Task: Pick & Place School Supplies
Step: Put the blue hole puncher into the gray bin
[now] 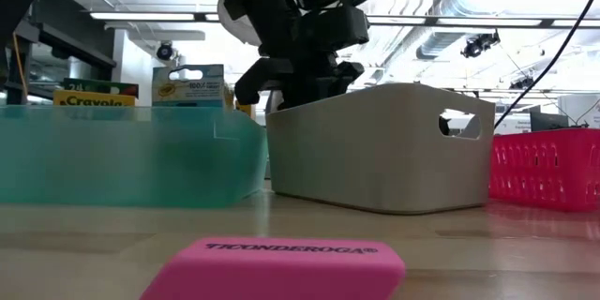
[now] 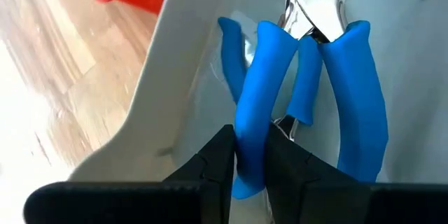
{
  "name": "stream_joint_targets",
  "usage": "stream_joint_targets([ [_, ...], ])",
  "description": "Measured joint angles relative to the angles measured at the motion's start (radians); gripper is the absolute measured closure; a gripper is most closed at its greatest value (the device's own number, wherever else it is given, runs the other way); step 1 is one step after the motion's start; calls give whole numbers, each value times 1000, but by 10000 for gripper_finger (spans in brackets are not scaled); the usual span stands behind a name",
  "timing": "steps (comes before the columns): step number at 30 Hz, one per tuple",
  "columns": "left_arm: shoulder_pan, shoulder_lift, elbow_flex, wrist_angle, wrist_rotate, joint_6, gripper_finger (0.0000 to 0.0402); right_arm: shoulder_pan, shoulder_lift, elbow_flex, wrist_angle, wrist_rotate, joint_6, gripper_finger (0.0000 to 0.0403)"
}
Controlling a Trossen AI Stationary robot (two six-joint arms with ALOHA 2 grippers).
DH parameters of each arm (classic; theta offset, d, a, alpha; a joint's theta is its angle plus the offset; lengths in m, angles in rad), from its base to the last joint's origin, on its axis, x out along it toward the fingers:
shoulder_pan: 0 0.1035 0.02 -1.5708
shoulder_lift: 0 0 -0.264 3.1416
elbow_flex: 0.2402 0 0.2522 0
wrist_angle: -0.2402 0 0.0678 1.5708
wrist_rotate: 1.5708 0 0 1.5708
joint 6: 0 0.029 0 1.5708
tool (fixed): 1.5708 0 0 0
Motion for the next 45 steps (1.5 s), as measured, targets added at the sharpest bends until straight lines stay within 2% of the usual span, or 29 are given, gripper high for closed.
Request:
stream_joint_targets([
  [12,-12,0,0,0,-3,22,341,18,0,0,0,23,-4,330],
  [22,-6,0,0,3,-47,37,341,18,0,0,6,23,-4,330],
  [35,-12,0,0,-12,-48,-43,341,18,0,0,8,23,-4,330],
  [42,-13,-1,59,-126,-39,-68,341,18,0,0,8,23,-5,330],
  [45,-2,-1,94,-161,18,-93,341,18,0,0,7,23,-8,330],
])
